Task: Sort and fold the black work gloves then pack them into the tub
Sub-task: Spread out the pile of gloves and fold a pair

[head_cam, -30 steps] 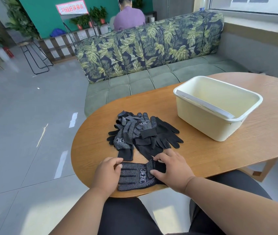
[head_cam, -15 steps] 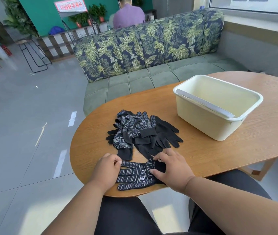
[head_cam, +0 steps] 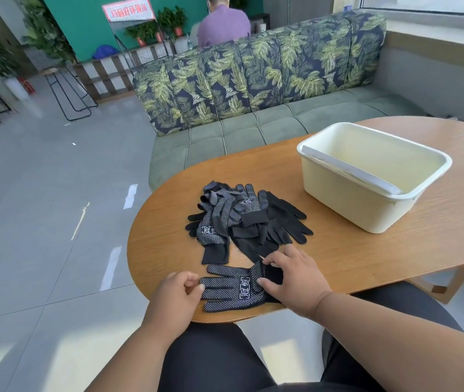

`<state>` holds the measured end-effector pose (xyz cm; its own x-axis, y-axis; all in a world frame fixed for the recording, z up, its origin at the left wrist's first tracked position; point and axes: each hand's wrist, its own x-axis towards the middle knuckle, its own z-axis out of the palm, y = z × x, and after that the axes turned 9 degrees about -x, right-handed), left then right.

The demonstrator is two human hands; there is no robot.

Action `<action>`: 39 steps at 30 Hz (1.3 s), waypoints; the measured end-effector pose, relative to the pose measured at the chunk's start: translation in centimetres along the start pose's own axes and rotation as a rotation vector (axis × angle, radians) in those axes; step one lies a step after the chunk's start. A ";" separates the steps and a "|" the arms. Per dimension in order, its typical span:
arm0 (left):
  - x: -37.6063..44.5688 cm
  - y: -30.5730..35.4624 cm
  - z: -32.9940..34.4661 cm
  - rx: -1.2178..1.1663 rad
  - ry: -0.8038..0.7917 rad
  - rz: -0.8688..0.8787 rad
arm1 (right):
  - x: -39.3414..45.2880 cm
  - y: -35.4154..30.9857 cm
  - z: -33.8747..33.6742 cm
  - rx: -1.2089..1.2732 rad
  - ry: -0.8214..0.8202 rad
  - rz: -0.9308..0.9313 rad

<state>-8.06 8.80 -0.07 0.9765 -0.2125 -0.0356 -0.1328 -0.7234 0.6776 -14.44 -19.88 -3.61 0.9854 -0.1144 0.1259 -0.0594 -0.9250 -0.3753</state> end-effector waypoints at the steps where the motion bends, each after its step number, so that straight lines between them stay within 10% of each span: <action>1: 0.0 -0.2 0.0 0.003 -0.001 -0.007 | 0.0 0.0 0.0 -0.004 -0.001 -0.001; 27: -0.1 1.3 1.0 -0.059 0.102 -0.132 | 0.0 -0.2 -0.4 0.034 -0.033 0.023; 39: -3.4 3.5 0.6 0.180 -0.131 -0.063 | -0.1 -0.2 -0.4 0.023 -0.026 0.010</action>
<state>-11.91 6.57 1.96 0.9550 -0.2382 -0.1765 -0.1120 -0.8411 0.5292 -14.60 -19.82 -3.18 0.9886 -0.1138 0.0984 -0.0658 -0.9154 -0.3970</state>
